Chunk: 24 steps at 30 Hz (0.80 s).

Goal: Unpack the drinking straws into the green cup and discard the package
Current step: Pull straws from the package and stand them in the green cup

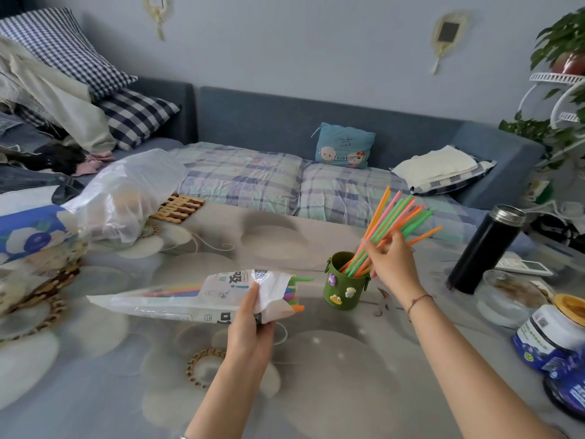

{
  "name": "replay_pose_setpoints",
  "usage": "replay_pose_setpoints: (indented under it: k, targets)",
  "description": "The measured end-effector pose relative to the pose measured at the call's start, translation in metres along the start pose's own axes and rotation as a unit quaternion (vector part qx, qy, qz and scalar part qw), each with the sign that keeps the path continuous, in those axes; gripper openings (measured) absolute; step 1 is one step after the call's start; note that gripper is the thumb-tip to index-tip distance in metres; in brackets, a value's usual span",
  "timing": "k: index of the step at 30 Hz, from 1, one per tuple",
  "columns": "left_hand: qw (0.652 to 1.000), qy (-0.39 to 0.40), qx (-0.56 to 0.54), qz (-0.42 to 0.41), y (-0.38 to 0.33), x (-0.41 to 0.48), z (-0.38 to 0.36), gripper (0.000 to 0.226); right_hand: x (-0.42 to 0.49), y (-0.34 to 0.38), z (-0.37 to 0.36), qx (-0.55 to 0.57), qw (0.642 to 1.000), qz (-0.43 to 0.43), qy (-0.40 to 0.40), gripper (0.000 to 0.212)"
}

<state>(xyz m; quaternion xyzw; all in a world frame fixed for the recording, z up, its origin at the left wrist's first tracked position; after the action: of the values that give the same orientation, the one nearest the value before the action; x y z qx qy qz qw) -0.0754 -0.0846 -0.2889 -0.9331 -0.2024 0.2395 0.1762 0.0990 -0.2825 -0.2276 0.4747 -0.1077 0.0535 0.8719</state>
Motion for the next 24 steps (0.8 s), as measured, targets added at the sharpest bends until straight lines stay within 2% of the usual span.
replay_pose_setpoints:
  k: [2, 6, 8, 11, 13, 15, 18, 19, 21, 24]
  targets:
    - [1.000, -0.005, -0.002, -0.002, 0.000, -0.001, 0.000, 0.005, 0.000, 0.006, 0.004, -0.017, 0.999, 0.016, -0.023, 0.023]
    - [1.000, -0.015, -0.003, -0.009, -0.001, -0.003, 0.001, 0.019, 0.002, 0.006, 0.000, -0.049, 0.999, 0.006, -0.002, 0.022]
    - [1.000, -0.015, 0.000, -0.012, -0.002, -0.004, 0.001, 0.021, -0.002, 0.004, 0.002, 0.000, 1.000, -0.007, -0.014, 0.019]
    - [1.000, -0.015, 0.002, -0.012, -0.002, -0.001, 0.002, 0.023, -0.024, 0.003, 0.012, 0.087, 0.993, -0.005, -0.084, 0.030]
    - [1.000, -0.011, 0.005, -0.009, -0.001, 0.002, 0.004, 0.019, -0.046, 0.003, 0.011, 0.118, 0.987, -0.003, -0.108, 0.028]
    - [1.000, 0.001, 0.022, -0.007, 0.001, 0.006, 0.005, 0.011, -0.068, 0.005, -0.008, 0.152, 0.986, 0.009, -0.063, 0.018]
    - [0.999, 0.008, 0.052, -0.007, 0.007, 0.014, 0.010, 0.019, -0.094, 0.006, -0.046, 0.158, 0.986, 0.013, 0.052, 0.008]
    - [0.998, 0.006, 0.067, -0.010, 0.009, 0.017, 0.013, 0.015, -0.100, 0.006, -0.057, 0.164, 0.983, 0.010, 0.083, 0.009]
    - [0.995, 0.002, 0.100, -0.015, 0.014, 0.019, 0.017, 0.007, -0.110, 0.010, -0.071, 0.175, 0.978, 0.013, 0.115, 0.014]
    - [0.990, 0.001, 0.139, -0.016, 0.023, 0.020, 0.019, 0.008, -0.119, 0.018, -0.080, 0.201, 0.972, 0.025, 0.122, 0.013]
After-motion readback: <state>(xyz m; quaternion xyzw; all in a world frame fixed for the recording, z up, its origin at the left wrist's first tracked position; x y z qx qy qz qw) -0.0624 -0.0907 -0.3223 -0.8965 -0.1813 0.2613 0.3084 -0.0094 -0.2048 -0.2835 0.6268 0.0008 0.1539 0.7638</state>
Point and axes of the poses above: each hand's wrist, its own x-axis towards the middle knuckle, its own z-axis out of the back of the hand, y = z × x, the point moved 7 cm from there along x, towards the middle knuckle, and after that the axes turned 2 degrees about -z, right-handed, at the moved point
